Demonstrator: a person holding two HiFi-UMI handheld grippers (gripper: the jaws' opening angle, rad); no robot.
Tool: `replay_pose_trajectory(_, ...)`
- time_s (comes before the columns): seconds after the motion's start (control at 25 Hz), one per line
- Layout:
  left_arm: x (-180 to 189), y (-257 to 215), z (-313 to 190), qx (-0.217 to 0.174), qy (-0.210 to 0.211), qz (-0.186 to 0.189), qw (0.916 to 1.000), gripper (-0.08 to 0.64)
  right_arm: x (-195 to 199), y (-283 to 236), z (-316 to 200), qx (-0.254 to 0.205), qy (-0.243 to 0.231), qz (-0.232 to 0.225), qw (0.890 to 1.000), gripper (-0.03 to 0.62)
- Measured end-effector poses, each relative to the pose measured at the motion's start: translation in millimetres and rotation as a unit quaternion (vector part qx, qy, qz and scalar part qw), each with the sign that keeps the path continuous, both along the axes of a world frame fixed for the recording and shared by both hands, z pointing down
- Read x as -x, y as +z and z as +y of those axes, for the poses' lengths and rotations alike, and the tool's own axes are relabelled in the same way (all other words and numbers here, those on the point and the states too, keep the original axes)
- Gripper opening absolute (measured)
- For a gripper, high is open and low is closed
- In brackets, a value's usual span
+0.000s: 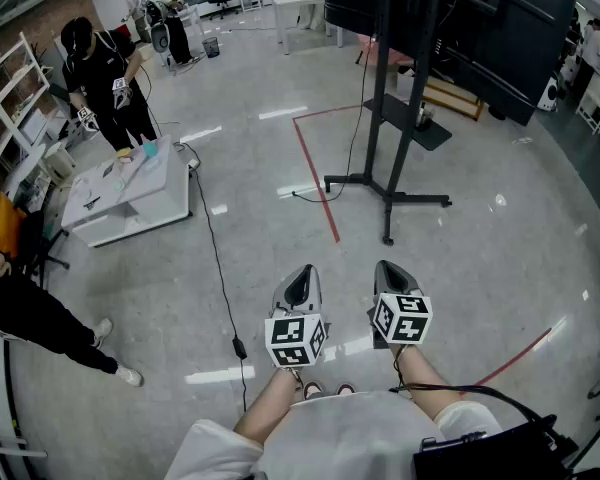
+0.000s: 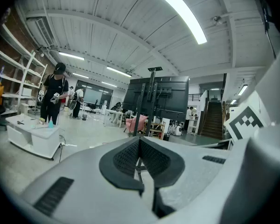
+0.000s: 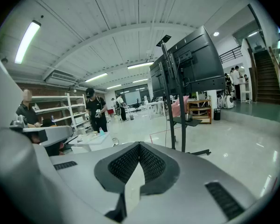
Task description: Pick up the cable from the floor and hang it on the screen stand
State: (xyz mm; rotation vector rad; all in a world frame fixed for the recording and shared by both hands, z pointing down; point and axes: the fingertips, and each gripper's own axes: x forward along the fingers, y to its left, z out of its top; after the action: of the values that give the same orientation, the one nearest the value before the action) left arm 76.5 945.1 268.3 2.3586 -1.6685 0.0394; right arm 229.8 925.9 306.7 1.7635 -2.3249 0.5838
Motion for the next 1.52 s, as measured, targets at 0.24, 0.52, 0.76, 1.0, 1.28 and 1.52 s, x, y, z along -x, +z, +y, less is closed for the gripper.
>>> replay_pose_trajectory(0.24, 8, 5, -4, 0.009, -0.001, 0.004, 1.0, 0.003, 3, 2, -2, 0.004, 0.002, 0.006, 1.0, 0.017)
replay_pose_trajectory(0.52, 31, 14, -15, 0.018, 0.004, 0.004, 0.9998, 0.004, 19, 11, -14, 0.01, 0.009, 0.003, 1.0, 0.017)
replay_pose_trajectory(0.76, 69, 23, -32, 0.02, 0.0, -0.001, 0.9998, 0.003, 41, 16, -33, 0.007, 0.021, 0.006, 1.0, 0.017)
replay_pose_trajectory(1.0, 83, 33, -54, 0.03, -0.01, 0.003, 0.9995, 0.004, 42, 30, -50, 0.022, 0.036, 0.001, 0.999, 0.018)
replay_pose_trajectory(1.28, 82, 41, -95, 0.031, -0.018, 0.007, 0.9993, 0.005, 30, 38, -95, 0.024, 0.041, 0.0, 0.999, 0.018)
replay_pose_trajectory(1.52, 77, 46, -155, 0.037, -0.022, -0.003, 0.999, 0.004, 27, 37, -162, 0.023, 0.036, -0.009, 0.999, 0.017)
